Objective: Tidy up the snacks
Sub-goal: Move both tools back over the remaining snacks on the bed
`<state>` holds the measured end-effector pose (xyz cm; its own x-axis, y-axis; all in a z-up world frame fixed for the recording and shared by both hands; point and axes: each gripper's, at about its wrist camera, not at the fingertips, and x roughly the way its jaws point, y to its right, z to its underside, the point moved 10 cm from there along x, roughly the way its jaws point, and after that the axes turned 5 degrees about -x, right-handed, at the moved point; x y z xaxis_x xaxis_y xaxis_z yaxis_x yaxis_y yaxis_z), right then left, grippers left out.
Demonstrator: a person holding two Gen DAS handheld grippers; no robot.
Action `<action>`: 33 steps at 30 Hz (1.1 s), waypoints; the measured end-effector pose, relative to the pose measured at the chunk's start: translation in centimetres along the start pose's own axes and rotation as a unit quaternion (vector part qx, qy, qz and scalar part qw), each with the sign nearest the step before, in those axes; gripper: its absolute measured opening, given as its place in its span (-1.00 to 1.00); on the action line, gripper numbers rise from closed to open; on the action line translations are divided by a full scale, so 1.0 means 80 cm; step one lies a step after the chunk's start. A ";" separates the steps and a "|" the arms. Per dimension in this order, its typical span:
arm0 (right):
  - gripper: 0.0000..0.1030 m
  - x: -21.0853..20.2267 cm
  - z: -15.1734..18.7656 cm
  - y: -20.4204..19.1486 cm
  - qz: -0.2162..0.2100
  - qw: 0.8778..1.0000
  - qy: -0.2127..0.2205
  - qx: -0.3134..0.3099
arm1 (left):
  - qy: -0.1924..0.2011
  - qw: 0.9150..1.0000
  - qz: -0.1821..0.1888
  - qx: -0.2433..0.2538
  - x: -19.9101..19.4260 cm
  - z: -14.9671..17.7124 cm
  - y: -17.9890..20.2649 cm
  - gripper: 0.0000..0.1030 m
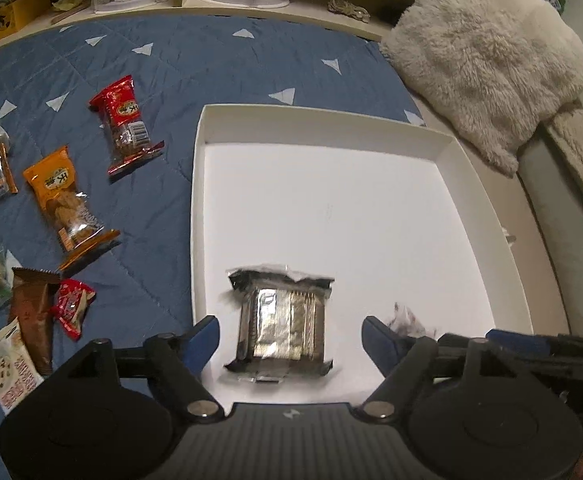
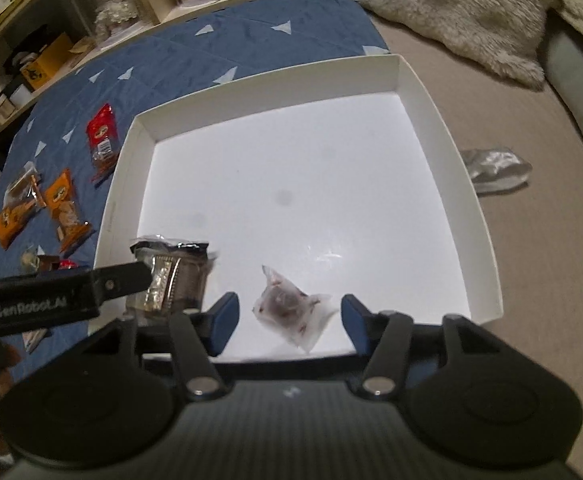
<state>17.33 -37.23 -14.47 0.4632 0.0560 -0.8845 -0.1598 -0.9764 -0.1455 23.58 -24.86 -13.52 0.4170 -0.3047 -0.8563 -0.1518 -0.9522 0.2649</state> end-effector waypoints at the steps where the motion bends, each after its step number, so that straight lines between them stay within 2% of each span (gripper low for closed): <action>1: 0.33 -0.002 0.002 0.000 0.000 1.000 -0.001 0.004 | -0.001 1.000 -0.001 0.003 -0.002 0.003 -0.001 0.60; 4: 0.43 -0.008 0.007 -0.001 0.001 1.000 -0.001 0.006 | -0.006 1.000 -0.005 0.009 -0.008 0.010 -0.004 0.73; 6: 0.55 -0.014 0.009 -0.001 0.006 1.000 0.000 0.005 | -0.009 1.000 -0.007 0.010 -0.013 0.015 -0.007 0.90; 10: 0.78 -0.025 0.013 -0.003 0.022 1.000 0.000 -0.001 | -0.008 1.000 -0.016 0.012 -0.023 0.021 -0.016 1.00; 14: 0.99 -0.034 0.019 -0.002 0.036 0.999 -0.001 -0.004 | -0.013 1.000 -0.017 0.014 -0.032 0.027 -0.022 1.00; 24: 0.99 -0.061 0.030 -0.012 0.051 0.999 0.014 -0.001 | -0.008 1.000 -0.014 0.020 -0.063 0.033 -0.041 1.00; 33: 0.99 -0.074 0.028 -0.041 0.052 0.998 0.032 -0.012 | 0.012 0.999 -0.031 0.024 -0.091 0.018 -0.086 1.00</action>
<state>13.19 -33.87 -9.73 0.5003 -0.0592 -0.8638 -0.1892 -0.9810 -0.0423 20.25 -16.07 -9.73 0.4480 -0.2455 -0.8597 -0.1669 -0.9676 0.1893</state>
